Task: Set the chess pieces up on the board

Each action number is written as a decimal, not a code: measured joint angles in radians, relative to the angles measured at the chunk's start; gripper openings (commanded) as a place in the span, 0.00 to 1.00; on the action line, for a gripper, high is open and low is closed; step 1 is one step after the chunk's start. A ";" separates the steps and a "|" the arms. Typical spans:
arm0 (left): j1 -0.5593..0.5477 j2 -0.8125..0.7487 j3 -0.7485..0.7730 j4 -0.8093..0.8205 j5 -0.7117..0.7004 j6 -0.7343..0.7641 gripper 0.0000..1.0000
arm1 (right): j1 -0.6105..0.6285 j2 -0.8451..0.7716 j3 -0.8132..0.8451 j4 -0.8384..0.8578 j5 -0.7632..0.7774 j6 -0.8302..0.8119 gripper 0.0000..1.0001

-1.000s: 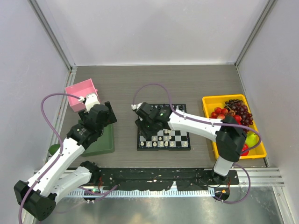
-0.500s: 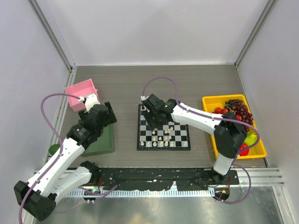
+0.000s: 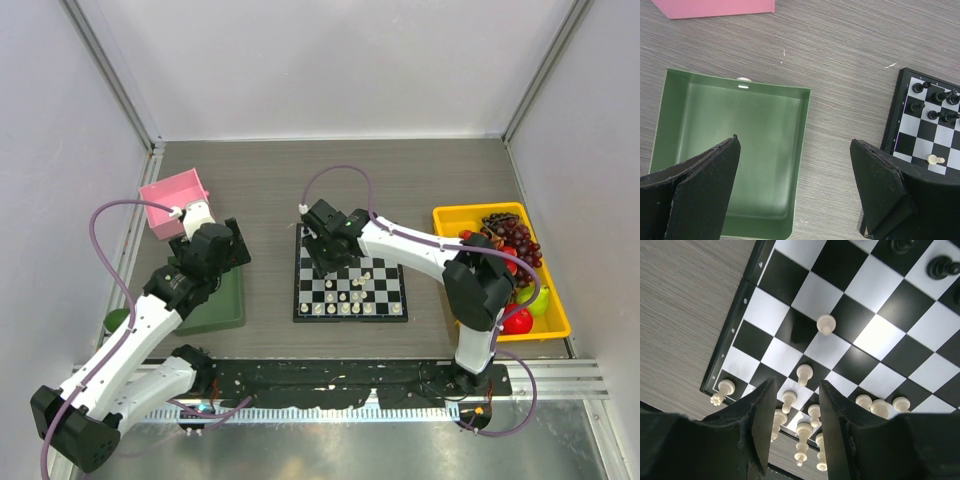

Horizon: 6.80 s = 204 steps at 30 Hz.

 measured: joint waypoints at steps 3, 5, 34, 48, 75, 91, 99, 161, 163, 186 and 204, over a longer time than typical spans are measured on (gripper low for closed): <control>0.000 0.000 0.001 0.000 0.000 0.000 1.00 | -0.016 0.019 0.032 0.006 -0.001 0.000 0.45; 0.000 0.000 0.001 0.000 0.000 0.000 0.99 | -0.028 0.035 0.051 0.011 0.000 -0.001 0.45; 0.005 -0.011 0.001 -0.017 0.001 0.000 1.00 | -0.064 0.157 0.148 0.008 0.002 -0.031 0.31; 0.006 -0.014 0.001 -0.017 0.001 0.000 1.00 | -0.064 0.181 0.149 0.004 0.013 -0.040 0.20; 0.006 -0.036 0.001 -0.019 0.004 -0.008 1.00 | 0.119 0.110 0.128 -0.019 0.011 -0.042 0.11; 0.006 -0.087 0.001 -0.030 0.000 -0.026 1.00 | 0.145 0.131 0.127 -0.014 0.010 -0.038 0.11; 0.006 -0.087 0.001 -0.037 -0.001 -0.027 0.99 | 0.145 0.143 0.127 -0.013 -0.008 -0.038 0.12; 0.007 -0.079 -0.005 -0.037 -0.008 -0.029 1.00 | 0.032 0.039 0.006 0.001 0.055 0.026 0.34; 0.008 -0.077 -0.005 -0.037 -0.008 -0.029 1.00 | 0.032 0.039 0.000 0.003 0.048 0.030 0.33; 0.011 -0.059 -0.005 -0.037 -0.008 -0.029 1.00 | 0.033 0.045 -0.030 0.011 0.037 0.037 0.13; 0.012 -0.058 -0.005 -0.037 -0.008 -0.029 0.99 | 0.088 0.036 -0.030 0.027 0.025 0.031 0.13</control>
